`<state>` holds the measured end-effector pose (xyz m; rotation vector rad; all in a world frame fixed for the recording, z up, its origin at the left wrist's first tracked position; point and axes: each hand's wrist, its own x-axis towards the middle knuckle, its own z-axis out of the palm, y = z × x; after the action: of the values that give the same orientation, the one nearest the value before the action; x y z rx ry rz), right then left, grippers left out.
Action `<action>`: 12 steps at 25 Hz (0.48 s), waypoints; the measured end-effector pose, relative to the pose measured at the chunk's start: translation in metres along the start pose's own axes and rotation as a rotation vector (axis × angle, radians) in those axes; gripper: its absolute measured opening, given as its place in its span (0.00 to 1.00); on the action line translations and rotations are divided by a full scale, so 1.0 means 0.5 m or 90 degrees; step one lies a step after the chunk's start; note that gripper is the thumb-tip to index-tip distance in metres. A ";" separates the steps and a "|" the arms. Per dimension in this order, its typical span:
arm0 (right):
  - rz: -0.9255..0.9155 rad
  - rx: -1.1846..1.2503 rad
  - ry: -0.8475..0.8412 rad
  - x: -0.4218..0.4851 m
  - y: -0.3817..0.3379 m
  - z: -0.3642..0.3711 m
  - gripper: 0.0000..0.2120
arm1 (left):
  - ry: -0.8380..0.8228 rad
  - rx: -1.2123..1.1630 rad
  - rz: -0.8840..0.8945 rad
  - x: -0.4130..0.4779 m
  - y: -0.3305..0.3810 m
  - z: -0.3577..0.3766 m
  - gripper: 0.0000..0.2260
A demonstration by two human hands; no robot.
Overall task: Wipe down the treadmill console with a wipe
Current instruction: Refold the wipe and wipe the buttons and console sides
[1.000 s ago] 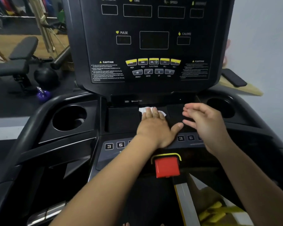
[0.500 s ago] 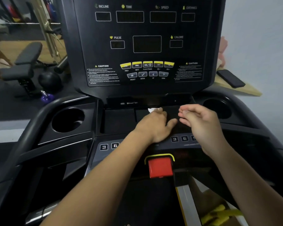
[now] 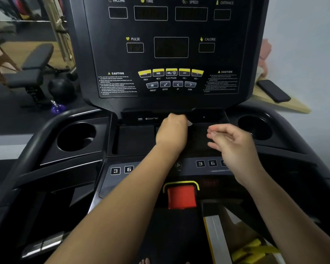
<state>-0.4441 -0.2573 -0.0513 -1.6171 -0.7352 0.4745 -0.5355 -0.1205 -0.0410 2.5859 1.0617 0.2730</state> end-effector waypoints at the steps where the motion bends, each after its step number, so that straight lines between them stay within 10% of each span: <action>1: -0.003 0.008 0.001 0.001 -0.001 -0.003 0.08 | -0.007 0.008 -0.001 0.004 0.017 0.006 0.19; 12: -0.011 -0.032 -0.045 0.001 -0.016 0.036 0.07 | -0.100 0.076 0.013 -0.038 -0.094 -0.076 0.11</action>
<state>-0.4575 -0.2434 -0.0469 -1.6464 -0.8185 0.5061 -0.5907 -0.0939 -0.0243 2.6728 1.0237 0.0117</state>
